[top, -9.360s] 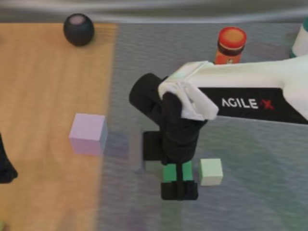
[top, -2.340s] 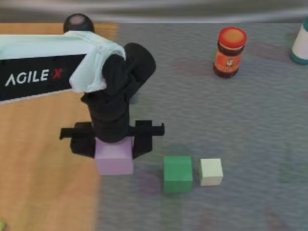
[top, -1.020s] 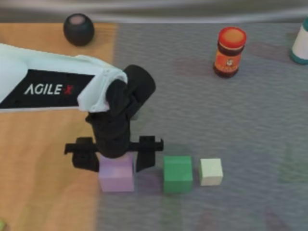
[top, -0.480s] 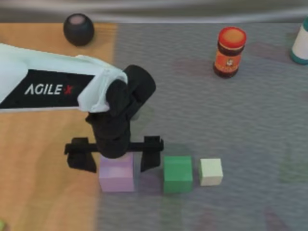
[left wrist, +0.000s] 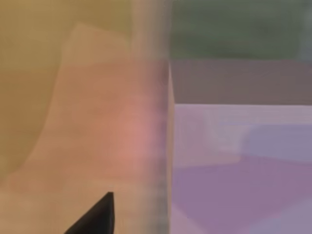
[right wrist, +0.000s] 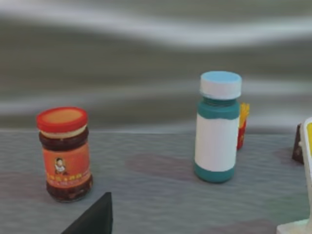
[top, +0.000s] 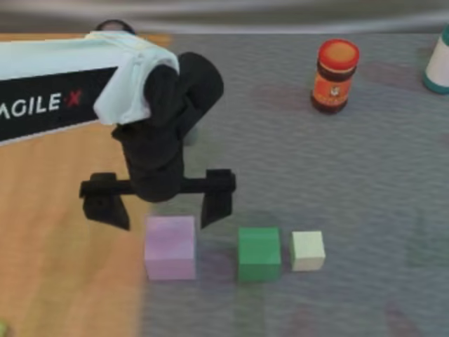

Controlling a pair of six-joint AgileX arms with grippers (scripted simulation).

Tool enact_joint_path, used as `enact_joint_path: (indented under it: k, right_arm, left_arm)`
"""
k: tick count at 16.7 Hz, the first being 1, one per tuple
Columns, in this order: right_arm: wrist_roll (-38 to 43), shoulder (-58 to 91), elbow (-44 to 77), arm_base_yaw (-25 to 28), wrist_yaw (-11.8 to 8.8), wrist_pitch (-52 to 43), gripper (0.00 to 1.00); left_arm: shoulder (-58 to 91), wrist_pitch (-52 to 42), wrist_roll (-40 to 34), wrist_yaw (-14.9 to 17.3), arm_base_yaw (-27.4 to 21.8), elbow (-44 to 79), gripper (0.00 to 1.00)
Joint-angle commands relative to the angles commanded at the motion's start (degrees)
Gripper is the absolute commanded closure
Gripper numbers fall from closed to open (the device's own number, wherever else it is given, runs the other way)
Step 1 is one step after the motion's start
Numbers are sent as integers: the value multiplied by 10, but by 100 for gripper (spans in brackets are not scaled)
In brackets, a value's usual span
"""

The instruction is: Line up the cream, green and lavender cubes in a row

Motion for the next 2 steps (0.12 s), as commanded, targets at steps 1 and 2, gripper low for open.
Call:
enact_joint_path:
  k: [1,2]
  right_arm:
    - [0,0,0,0,0,0,0]
    - [0,0,0,0,0,0,0]
  left_arm:
    - [-7,-10,1,0,1,7,0]
    - [-10,-14,1,0,1,10,0]
